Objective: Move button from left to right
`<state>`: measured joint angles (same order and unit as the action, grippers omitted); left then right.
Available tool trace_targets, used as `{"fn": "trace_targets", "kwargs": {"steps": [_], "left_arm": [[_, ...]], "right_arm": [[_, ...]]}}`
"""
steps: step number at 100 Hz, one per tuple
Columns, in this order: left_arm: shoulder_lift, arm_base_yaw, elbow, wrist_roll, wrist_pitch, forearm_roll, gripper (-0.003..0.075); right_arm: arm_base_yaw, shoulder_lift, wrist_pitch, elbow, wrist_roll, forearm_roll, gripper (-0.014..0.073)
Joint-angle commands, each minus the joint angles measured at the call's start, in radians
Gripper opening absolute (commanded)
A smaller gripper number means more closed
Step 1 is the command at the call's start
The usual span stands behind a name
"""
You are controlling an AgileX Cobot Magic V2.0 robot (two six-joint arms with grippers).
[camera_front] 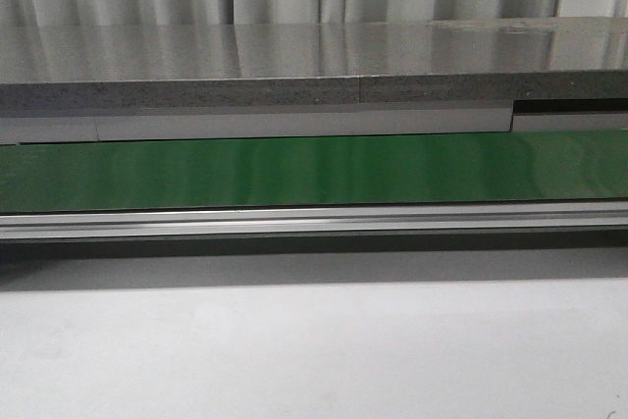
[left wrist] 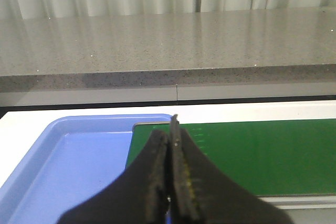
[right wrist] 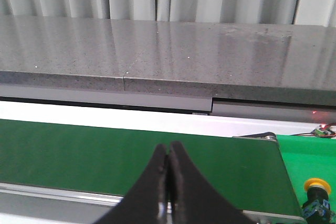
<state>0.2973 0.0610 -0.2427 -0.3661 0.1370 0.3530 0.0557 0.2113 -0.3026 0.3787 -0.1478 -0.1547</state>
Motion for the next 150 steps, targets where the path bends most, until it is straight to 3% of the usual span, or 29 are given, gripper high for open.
{"fn": "trace_targets", "kwargs": {"steps": [1,43,93,124,150], "left_arm": [[0.007,-0.007,-0.027,0.006,-0.079,0.011,-0.0021],[0.007,-0.007,-0.027,0.006,-0.079,0.011,-0.0021],[0.007,-0.007,-0.027,0.006,-0.079,0.011,-0.0021],[0.007,-0.007,-0.027,0.006,-0.079,0.011,-0.0021],[0.007,-0.007,-0.027,0.006,-0.079,0.011,-0.0021]], "right_arm": [[0.002,0.007,0.074,0.023,-0.004,-0.006,-0.0068],[0.002,0.007,0.079,0.008,-0.004,-0.006,-0.0068],[0.002,-0.243,0.158,-0.278,0.125,0.084,-0.0068],[0.002,-0.241,0.267,-0.389,0.125,0.087,-0.0068],[0.002,-0.241,0.261,-0.389,0.125,0.087,-0.0068]]}}
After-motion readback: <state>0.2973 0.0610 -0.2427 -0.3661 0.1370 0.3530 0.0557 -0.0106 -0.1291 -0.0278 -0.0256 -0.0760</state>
